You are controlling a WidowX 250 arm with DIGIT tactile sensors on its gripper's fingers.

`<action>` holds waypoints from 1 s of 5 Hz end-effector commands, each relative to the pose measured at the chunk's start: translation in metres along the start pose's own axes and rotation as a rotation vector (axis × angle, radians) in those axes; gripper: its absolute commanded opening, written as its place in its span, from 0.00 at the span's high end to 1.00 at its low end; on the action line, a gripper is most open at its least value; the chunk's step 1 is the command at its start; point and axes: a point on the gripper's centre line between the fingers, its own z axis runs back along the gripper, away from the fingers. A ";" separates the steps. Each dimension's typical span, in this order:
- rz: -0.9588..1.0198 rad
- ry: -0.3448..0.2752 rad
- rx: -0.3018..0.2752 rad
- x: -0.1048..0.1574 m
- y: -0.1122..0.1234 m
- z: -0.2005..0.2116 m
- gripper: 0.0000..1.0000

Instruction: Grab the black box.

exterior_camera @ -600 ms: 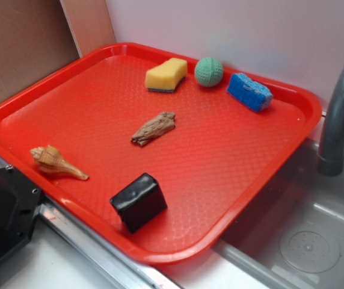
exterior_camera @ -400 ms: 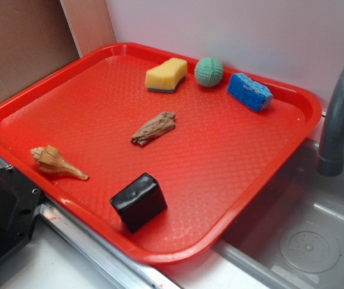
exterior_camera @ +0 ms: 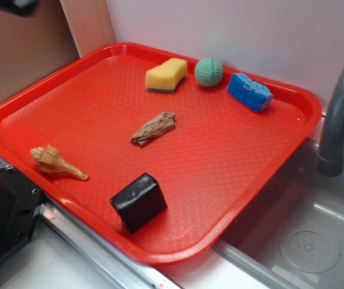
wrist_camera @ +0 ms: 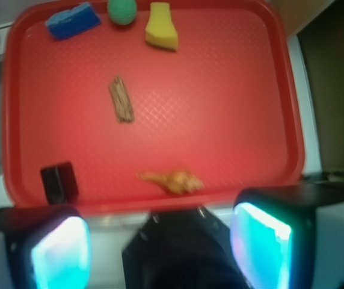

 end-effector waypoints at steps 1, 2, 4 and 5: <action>-0.111 -0.055 -0.026 -0.001 -0.074 -0.060 0.00; -0.126 -0.015 -0.044 -0.017 -0.083 -0.083 0.00; -0.126 -0.015 -0.044 -0.017 -0.083 -0.083 0.00; -0.126 -0.015 -0.044 -0.017 -0.083 -0.083 0.00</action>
